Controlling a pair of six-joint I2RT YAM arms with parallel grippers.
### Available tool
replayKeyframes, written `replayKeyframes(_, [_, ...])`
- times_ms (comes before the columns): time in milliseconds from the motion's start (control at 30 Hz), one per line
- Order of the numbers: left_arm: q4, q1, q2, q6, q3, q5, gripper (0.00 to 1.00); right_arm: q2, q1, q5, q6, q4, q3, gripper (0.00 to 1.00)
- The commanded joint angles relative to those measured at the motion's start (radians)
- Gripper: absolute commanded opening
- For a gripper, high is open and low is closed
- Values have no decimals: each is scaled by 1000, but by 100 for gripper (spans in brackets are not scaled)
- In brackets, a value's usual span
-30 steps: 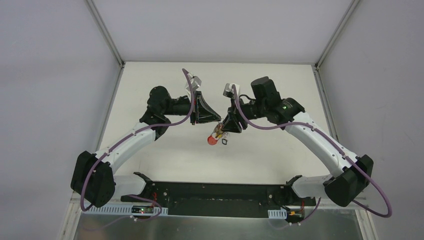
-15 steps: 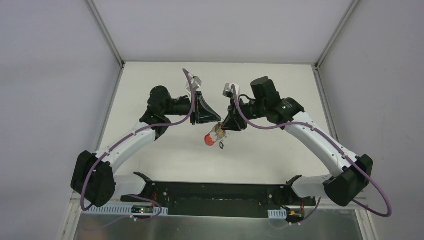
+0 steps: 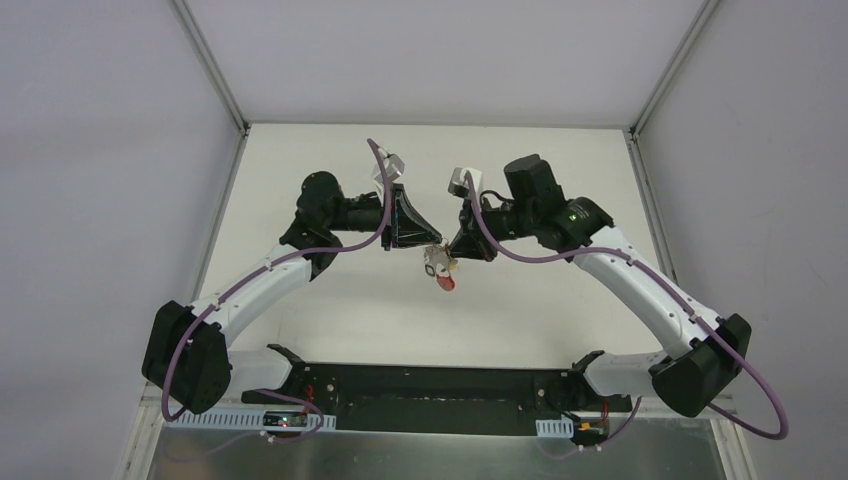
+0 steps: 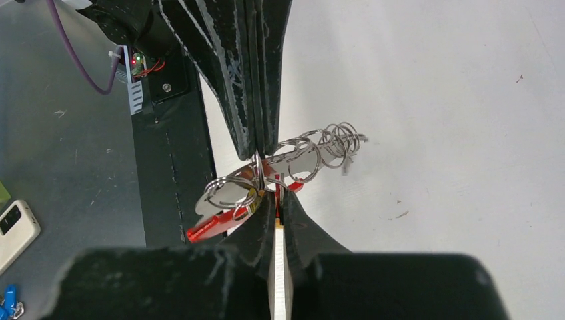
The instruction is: Put the keys on the keyring
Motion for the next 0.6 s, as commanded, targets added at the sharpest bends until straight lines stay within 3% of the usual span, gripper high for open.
replayKeyframes(0, [21, 3, -11, 37, 15, 21, 0, -45, 4, 20, -26, -13, 35, 0])
replayKeyframes(567, [-97, 3, -27, 163, 19, 22, 0, -41, 5, 44, -24, -51, 62, 0])
